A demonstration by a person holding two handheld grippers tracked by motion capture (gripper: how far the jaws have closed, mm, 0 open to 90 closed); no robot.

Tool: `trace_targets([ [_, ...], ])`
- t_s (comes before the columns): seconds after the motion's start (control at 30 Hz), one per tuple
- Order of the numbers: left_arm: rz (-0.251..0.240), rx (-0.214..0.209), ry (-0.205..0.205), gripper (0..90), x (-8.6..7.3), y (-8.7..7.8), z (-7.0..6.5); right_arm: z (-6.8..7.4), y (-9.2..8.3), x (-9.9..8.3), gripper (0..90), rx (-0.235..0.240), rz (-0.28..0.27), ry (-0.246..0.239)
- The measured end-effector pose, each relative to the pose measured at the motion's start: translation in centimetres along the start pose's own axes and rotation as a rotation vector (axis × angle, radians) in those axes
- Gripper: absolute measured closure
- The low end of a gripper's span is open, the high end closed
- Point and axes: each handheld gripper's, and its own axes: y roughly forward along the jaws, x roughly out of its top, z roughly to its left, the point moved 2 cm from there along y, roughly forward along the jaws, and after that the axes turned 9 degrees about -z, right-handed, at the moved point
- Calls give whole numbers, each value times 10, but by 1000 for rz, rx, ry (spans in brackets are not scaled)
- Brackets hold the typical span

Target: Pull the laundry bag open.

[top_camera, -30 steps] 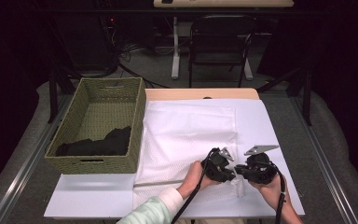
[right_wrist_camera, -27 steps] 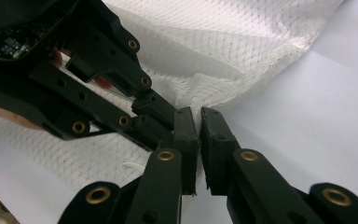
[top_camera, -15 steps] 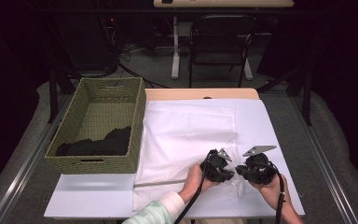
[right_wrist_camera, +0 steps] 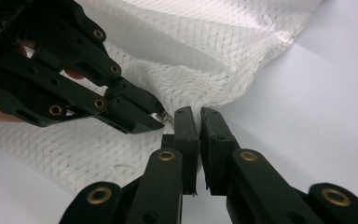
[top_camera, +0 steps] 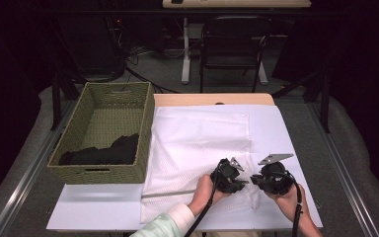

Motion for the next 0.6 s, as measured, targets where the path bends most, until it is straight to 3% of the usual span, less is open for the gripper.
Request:
trace_targets([
  [0.6,34,32,-10,862,-12,-15,9,-5,0,-1,855,-10,6,11],
])
